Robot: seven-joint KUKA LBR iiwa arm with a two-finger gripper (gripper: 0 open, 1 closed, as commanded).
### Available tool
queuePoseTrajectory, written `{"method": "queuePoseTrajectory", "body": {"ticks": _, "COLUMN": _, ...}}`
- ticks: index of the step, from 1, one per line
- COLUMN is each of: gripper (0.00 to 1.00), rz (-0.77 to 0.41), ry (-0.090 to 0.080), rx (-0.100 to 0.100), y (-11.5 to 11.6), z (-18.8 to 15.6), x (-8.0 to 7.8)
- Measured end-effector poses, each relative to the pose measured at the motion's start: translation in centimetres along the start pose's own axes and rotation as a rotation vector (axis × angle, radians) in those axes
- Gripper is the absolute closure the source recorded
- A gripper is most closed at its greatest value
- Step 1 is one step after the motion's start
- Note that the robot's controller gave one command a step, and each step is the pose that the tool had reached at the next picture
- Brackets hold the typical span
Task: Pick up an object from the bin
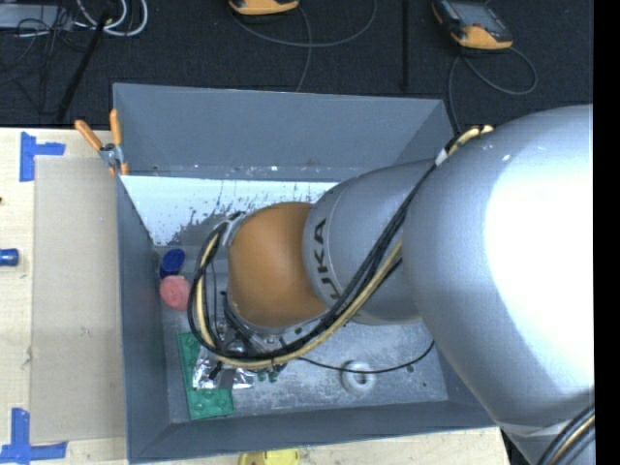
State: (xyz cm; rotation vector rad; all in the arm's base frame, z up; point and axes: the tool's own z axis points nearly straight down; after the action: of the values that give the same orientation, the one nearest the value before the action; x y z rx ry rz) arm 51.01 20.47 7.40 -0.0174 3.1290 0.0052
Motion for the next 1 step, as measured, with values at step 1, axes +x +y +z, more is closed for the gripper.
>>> {"method": "queuePoseTrajectory", "body": {"ticks": 1, "gripper": 1.0, "rz": 0.013, "ry": 0.004, "rx": 0.002, "y": -2.71, "z": -12.08, "x": -2.99}}
